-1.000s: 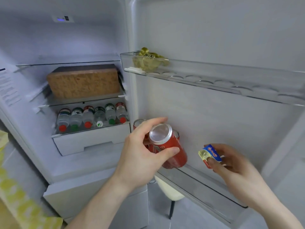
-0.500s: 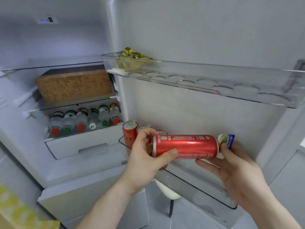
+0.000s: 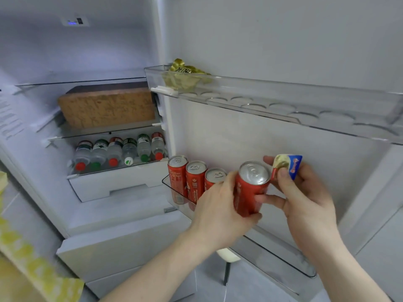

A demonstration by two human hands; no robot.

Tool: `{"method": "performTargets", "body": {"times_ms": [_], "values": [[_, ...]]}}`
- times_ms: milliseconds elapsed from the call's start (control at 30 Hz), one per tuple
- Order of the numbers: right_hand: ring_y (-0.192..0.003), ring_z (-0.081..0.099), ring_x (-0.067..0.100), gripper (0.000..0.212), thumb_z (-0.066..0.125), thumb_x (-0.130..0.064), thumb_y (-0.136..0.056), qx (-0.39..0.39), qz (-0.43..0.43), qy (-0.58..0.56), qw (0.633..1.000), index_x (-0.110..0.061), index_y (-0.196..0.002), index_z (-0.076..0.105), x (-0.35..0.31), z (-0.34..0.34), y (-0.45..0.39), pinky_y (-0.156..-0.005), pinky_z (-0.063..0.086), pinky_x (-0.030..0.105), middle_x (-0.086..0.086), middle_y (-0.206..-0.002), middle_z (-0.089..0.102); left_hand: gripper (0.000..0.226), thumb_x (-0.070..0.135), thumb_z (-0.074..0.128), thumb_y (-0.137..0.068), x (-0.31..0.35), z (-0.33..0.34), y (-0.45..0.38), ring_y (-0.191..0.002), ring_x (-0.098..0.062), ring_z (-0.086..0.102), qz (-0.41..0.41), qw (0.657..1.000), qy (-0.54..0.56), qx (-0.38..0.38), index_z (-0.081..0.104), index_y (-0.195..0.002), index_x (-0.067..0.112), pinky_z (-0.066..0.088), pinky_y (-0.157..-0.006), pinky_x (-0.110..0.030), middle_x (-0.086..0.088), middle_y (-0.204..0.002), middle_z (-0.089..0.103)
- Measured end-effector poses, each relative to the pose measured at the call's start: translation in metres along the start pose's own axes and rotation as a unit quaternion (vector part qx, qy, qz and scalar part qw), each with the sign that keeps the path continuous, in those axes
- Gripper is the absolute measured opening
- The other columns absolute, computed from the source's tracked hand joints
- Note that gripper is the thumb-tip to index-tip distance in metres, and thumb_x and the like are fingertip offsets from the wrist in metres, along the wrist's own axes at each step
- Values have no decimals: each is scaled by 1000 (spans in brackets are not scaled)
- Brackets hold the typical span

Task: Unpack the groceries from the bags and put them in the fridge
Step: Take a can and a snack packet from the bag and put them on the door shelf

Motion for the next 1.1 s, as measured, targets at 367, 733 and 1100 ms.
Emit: {"method": "performTargets", "body": {"times_ms": [367,733,1100], "values": [[-96,76,16,14,53,-8,-104,-2,114,39,993,-4,-114,62,36,-4,4,-66,65,35,10,-107,75,53,43,75,-71,-13,15,3,-97,-13,66,-17,999,-20,-31,47,-114,36,54,-75,-37,15,-105,68],[-99,76,19,14,52,-8,-104,-13,115,26,993,-3,-113,61,41,-6,0,-71,66,43,9,-102,76,58,46,70,-77,-18,4,14,-117,-10,65,69,990,-119,34,51,-132,45,60,-74,-37,25,-149,47],[-89,70,18,15,66,-19,-97,-29,18,208,978,-31,-105,71,32,-30,10,-65,58,25,-6,-96,74,61,39,75,-80,-25,8,14,-123,-4,60,53,991,-106,57,53,-137,42,59,-82,-31,29,-149,48]]}}
Point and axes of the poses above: each hand's wrist, its own y-axis away from the middle knuckle, its own z-axis out of the palm, x = y × z, the point moved 1 cm from there along -y, towards the middle knuckle
